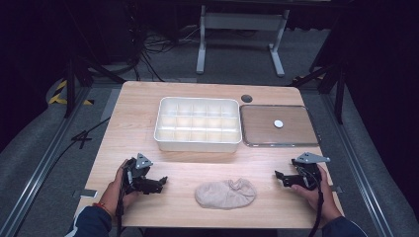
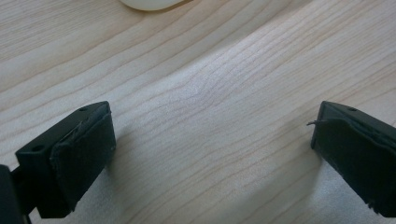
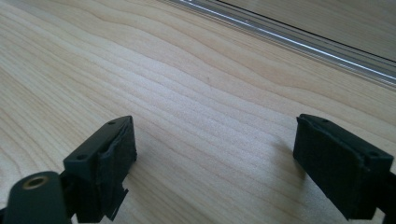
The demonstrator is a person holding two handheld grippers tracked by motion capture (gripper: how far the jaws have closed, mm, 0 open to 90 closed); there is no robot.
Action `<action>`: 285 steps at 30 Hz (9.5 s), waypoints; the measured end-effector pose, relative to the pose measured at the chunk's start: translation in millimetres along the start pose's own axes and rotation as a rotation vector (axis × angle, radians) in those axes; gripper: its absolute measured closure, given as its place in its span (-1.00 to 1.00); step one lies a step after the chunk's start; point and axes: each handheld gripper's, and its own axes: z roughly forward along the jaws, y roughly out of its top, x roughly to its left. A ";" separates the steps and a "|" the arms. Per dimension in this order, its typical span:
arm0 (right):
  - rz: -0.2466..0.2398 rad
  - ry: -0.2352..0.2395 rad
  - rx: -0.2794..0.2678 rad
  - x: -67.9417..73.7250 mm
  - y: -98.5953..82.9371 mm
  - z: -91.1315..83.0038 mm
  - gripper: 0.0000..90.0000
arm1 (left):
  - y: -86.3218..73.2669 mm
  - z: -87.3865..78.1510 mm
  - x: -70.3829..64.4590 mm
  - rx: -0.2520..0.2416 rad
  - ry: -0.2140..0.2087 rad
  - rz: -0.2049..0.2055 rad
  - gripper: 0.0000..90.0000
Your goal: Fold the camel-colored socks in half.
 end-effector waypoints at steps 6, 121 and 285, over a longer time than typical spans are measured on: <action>0.005 -0.005 0.001 0.5 -0.3 -0.3 -0.71 | 0.3 0.0 2.8 0.002 -0.020 0.025 -1.00; -0.475 0.425 -0.058 201.4 40.4 37.3 1.00 | 45.0 15.2 -109.0 0.115 -0.338 0.231 0.62; -0.381 0.386 0.053 119.4 49.9 32.6 0.77 | 48.1 14.8 -100.9 0.010 -0.303 0.154 0.15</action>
